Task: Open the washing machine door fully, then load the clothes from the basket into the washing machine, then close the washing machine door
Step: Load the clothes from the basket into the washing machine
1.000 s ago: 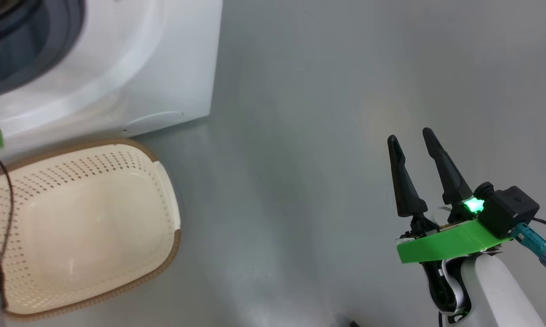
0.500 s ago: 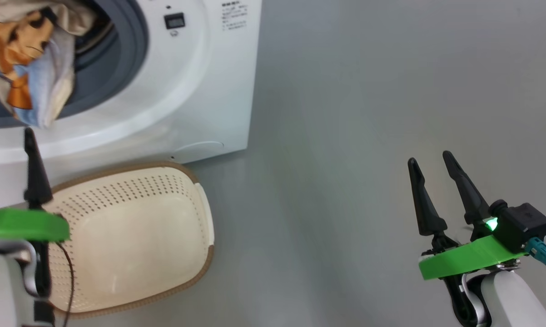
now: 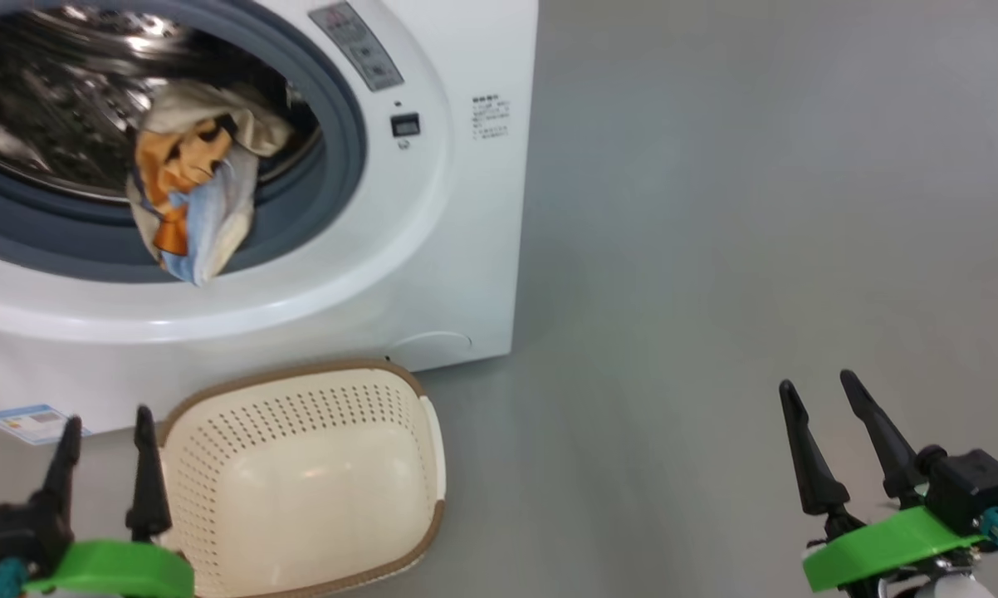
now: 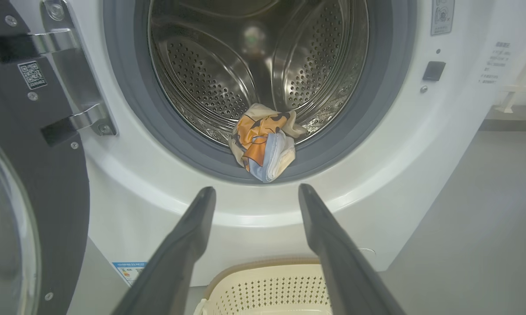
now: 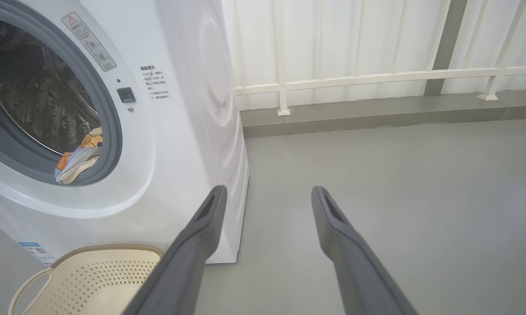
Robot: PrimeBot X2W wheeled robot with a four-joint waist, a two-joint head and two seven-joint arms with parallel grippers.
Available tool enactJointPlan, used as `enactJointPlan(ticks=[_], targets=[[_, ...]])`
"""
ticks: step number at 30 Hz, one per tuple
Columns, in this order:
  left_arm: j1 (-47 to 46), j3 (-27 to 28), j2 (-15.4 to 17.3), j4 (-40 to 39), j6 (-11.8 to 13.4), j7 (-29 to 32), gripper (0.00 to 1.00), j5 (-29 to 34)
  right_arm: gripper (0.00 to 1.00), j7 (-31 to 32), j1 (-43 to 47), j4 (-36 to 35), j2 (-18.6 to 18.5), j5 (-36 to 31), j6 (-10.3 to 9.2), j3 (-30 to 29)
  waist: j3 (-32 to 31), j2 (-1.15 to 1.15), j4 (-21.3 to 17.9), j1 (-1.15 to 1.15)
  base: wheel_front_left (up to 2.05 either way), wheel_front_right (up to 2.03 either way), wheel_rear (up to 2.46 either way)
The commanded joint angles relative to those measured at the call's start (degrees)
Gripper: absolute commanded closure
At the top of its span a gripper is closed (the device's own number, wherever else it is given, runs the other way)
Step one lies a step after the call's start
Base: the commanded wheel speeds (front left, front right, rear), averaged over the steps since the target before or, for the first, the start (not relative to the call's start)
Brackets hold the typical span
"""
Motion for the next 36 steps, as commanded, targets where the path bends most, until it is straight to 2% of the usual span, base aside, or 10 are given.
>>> enactJointPlan(ticks=[1, 9, 19, 36], targets=[[1.26, 1.36, 0.91, -2.25, -0.23, -0.32, 0.00, 0.19, 0.00, -0.46, 0.86, -1.07, -1.37, 0.70, 0.25, 0.57, -4.16, 0.00, 2.77, 0.01, 0.00, 0.00, 0.00], [8.34, 1.14, -0.58, -5.19, -0.34, -0.32, 0.00, -0.14, 0.00, -0.46, 5.03, -0.92, -2.37, 1.10, 0.25, -0.04, -8.34, 0.00, 4.48, 0.01, 0.00, 0.00, 0.00], [13.74, 1.66, -1.39, -9.24, -0.37, -0.32, 0.00, -0.60, 0.00, -0.46, 6.91, -1.44, -3.07, 1.26, 0.25, -0.74, -9.23, 0.00, 5.44, 0.01, 0.00, 0.00, 0.00], [13.67, 2.00, -1.71, -10.40, -0.40, -0.32, 0.00, -1.25, 0.00, -0.46, 6.23, -2.03, -2.50, 0.96, 0.25, -0.57, -7.07, 0.00, 4.66, 0.01, 0.00, 0.00, 0.00]])
